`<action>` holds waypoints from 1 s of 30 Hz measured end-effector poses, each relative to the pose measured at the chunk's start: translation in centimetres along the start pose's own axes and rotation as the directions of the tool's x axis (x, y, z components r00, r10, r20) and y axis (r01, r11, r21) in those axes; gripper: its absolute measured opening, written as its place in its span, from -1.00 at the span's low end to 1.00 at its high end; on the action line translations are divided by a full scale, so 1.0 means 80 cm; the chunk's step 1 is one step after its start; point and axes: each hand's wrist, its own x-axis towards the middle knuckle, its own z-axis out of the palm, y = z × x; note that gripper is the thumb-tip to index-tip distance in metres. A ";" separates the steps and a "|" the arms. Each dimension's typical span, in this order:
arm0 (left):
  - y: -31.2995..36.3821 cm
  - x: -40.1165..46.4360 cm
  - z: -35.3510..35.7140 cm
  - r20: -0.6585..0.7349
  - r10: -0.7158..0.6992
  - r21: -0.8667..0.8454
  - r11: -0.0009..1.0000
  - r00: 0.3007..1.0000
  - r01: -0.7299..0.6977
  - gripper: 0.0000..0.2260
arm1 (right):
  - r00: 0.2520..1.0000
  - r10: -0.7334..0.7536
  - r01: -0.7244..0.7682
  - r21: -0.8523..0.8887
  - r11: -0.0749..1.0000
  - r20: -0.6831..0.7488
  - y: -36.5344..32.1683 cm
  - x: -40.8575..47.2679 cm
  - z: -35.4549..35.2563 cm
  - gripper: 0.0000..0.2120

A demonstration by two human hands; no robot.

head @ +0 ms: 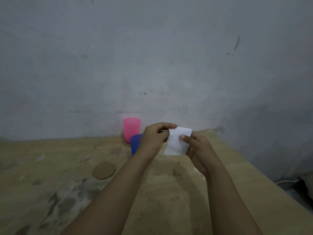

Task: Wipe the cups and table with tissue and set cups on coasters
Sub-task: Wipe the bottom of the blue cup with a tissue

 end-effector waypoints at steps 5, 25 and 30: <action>-0.001 -0.031 -0.056 -0.050 0.078 0.054 0.996 0.996 -0.076 -0.72 | 0.972 0.029 -0.018 0.052 0.998 -0.235 0.038 -0.016 0.041 -0.80; -0.159 -0.018 -0.103 -0.193 0.037 0.300 0.954 0.981 0.023 -0.18 | 0.770 0.022 -0.067 -0.047 0.997 -0.638 0.165 0.020 0.076 -0.75; -0.165 -0.014 -0.109 -0.143 0.004 0.243 0.969 0.990 0.031 -0.39 | 0.798 -0.035 -0.092 -0.179 0.980 -0.602 0.171 0.024 0.082 -0.70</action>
